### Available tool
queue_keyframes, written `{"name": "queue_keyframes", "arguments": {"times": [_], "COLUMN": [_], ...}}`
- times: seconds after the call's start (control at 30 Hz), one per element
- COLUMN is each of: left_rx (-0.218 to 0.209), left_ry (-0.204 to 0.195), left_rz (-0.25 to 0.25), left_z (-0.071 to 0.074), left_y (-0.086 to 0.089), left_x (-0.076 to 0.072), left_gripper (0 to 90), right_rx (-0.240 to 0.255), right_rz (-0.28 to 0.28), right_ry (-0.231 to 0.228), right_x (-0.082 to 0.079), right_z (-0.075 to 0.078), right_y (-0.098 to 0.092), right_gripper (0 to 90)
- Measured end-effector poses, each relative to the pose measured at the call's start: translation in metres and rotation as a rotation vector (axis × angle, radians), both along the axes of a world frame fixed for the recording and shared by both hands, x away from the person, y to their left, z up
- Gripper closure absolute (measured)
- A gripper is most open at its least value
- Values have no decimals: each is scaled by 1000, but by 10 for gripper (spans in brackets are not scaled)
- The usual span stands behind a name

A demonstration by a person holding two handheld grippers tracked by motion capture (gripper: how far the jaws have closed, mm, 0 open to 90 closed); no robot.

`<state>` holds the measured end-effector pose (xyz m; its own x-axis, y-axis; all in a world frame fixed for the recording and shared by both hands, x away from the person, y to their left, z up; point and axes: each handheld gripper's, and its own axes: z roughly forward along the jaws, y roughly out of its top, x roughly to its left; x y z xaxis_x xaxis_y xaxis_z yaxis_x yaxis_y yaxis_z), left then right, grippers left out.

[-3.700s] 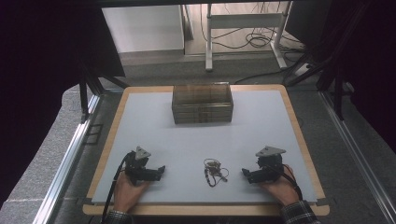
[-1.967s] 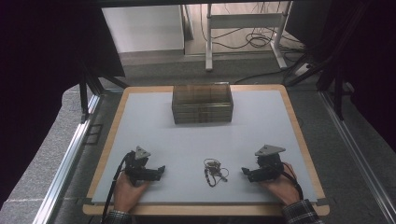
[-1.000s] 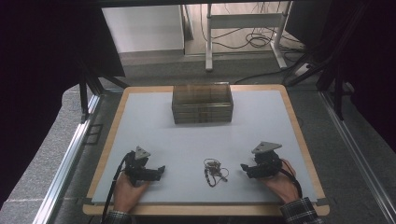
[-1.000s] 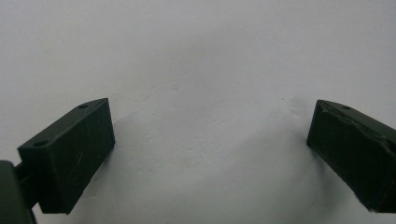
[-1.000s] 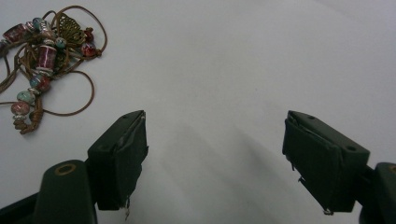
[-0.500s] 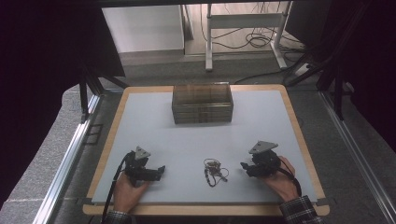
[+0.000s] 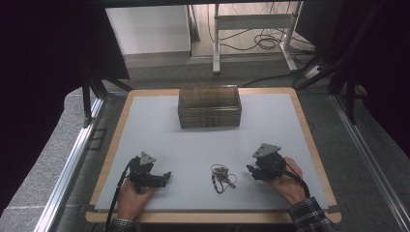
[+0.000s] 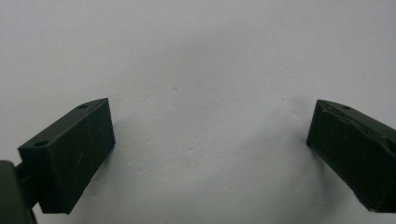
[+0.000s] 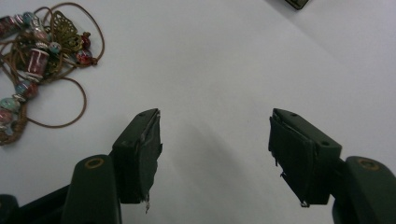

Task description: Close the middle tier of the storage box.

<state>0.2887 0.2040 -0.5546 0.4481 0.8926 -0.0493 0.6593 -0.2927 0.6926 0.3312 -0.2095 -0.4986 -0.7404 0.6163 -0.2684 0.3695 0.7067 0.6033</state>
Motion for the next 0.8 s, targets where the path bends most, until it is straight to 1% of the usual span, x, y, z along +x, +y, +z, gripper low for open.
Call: {"name": "queue_keyframes", "arguments": {"times": [0.07,0.1,0.23,0.27,0.3,0.33,0.4,0.53,0.57,0.63,0.7,0.8], "left_rx": [0,0,0,1,1,1,-1,-1,-1,-1,0,0], "left_ry": [0,1,1,1,0,1,0,0,0,0,0,0], "left_rz": [0,0,0,0,0,0,0,0,0,0,0,0], "left_z": [0,0,0,0,0,0,0,0,0,0,0,0], "left_y": [0,0,0,0,0,0,0,0,0,0,0,0], "left_x": [0,0,0,0,0,0,0,0,0,0,0,0], "left_gripper": [13,13,13,13,13,13,13,13,13,13,13,13], "right_rx": [-9,-23,-27,-34,-45,-45,-76,-88,-94,-97,-107,-114], "right_rz": [10,17,19,21,27,27,34,37,44,44,53,57], "right_ry": [-4,-10,-16,-22,-39,-39,-63,-74,-83,-87,-107,-117], "right_x": [0,1,3,3,4,4,5,7,9,9,11,13], "right_z": [1,1,1,2,2,2,2,1,1,2,2,2], "right_y": [2,4,7,8,10,10,13,17,19,21,25,28], "right_gripper": [337,337,336,336,337,337,350,362,370,374,392,399]}}
